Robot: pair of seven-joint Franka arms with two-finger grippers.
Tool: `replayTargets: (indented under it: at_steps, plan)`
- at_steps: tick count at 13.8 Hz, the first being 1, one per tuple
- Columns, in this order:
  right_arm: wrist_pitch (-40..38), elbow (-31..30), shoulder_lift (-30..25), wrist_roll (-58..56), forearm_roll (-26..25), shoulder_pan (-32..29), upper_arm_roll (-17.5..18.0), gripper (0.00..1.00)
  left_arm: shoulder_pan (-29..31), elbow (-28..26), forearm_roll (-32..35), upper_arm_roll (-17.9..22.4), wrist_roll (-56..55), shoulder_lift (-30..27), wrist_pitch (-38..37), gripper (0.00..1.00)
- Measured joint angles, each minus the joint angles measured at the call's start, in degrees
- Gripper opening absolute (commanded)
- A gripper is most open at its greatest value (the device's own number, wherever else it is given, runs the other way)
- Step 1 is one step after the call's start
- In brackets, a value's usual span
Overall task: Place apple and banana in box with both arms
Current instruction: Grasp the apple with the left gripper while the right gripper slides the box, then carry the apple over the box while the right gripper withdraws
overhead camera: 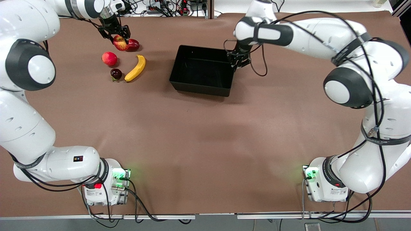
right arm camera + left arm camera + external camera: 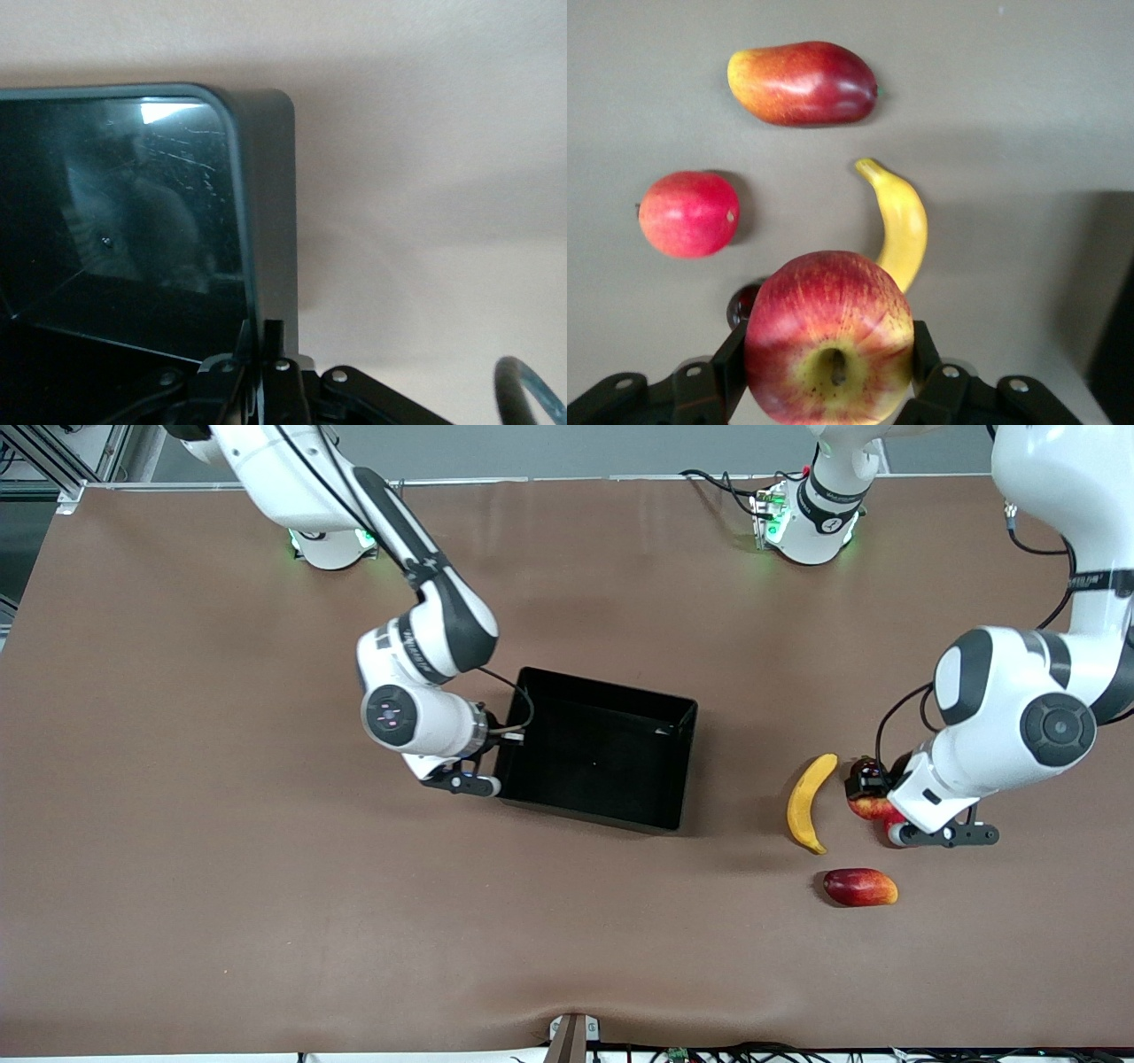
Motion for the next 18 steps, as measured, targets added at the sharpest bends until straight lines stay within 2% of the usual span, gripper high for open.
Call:
replayTargets:
  at_steps: [1,2,3,8,10,13,15,18]
  plan:
    - [1.1,0.0,0.9,0.2,0.0,0.4,0.0,0.18,0.0,0.0,0.0,-0.8,-1.1,-1.1,-1.8,0.00]
    - [2.1,0.0,1.6,0.2,0.1,0.8,0.0,0.77,0.0,0.0,0.0,-1.6,-2.4,-2.0,-3.4,0.00]
    - [3.0,0.1,2.2,0.2,0.3,1.2,0.0,1.00,0.0,0.0,0.0,-2.6,-3.9,-2.7,-4.7,0.00]
    - [1.3,2.8,1.7,-1.2,0.3,1.8,-0.3,1.00,-0.2,-0.2,-0.1,-10.2,-18.1,-3.4,-6.1,0.00]
    - [-7.5,7.3,0.1,-1.3,0.3,1.3,-1.7,1.00,-1.0,-0.4,-0.1,-13.3,-24.9,-3.1,-5.9,0.00]
    - [-25.2,16.9,-2.0,-1.4,-0.7,-4.4,-3.6,1.00,-5.4,0.6,-0.1,-14.5,-34.5,-0.7,-4.5,0.00]
    - [-30.6,20.5,-3.3,-2.2,-3.8,-9.1,-4.3,1.00,-9.4,2.7,-0.1,-14.5,-40.1,2.5,-3.9,0.00]
    - [-33.0,22.0,-7.6,-4.9,-12.9,-13.7,-4.4,1.00,-13.5,4.4,0.3,-14.4,-43.9,7.1,1.3,0.00]
